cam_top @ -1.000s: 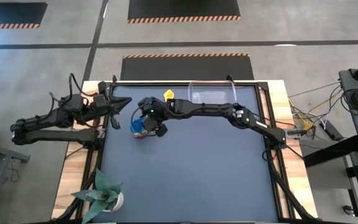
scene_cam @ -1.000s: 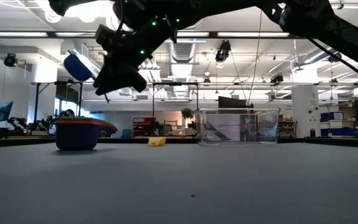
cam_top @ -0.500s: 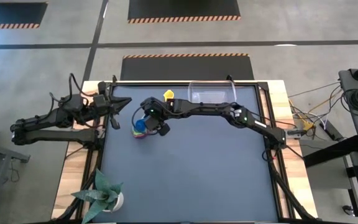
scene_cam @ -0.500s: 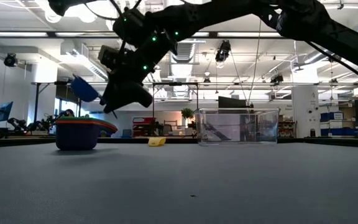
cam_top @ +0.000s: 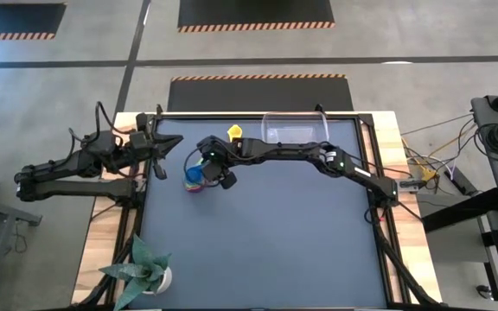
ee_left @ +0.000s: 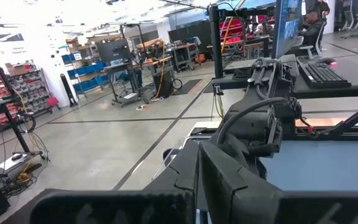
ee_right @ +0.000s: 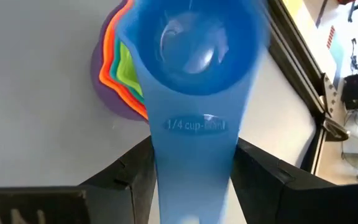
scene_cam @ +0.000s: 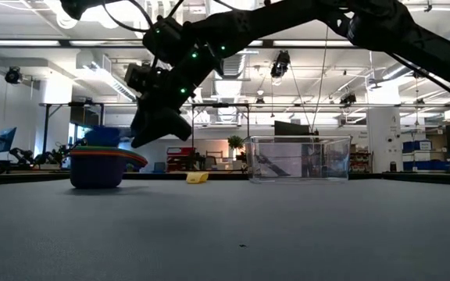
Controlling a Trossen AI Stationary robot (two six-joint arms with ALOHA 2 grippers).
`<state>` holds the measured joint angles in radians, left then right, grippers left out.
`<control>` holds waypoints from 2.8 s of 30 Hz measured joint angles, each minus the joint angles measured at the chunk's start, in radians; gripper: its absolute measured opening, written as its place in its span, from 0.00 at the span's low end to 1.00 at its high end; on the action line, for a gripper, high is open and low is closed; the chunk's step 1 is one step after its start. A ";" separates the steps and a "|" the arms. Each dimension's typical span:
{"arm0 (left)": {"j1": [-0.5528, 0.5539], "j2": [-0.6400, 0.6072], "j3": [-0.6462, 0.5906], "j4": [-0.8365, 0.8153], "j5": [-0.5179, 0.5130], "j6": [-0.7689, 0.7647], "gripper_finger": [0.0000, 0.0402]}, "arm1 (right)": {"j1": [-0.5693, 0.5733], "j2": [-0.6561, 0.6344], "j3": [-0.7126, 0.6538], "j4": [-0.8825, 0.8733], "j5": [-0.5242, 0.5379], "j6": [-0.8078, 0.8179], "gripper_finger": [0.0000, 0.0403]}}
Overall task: Nest measuring cups in basket
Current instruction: Stack the blue measuring cup on top of the green measuring cup, then stack the yellow measuring cup on top of the blue measuring cup
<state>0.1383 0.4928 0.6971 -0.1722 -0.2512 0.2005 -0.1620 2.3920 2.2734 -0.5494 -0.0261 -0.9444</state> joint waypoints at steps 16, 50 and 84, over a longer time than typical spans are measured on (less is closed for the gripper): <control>0.000 0.000 0.000 -0.003 0.000 0.000 0.00 | -0.004 -0.001 0.030 0.004 0.070 0.025 0.49; 0.000 -0.003 0.000 -0.007 0.000 0.000 0.00 | -0.043 -0.013 -0.109 0.015 0.000 0.098 0.02; 0.000 -0.002 0.000 -0.013 0.000 0.001 0.00 | -0.038 -0.124 -0.121 -0.055 0.027 0.164 0.02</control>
<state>0.1379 0.4911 0.6975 -0.1848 -0.2509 0.2016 -0.2000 2.2676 2.1528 -0.6048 0.0010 -0.7800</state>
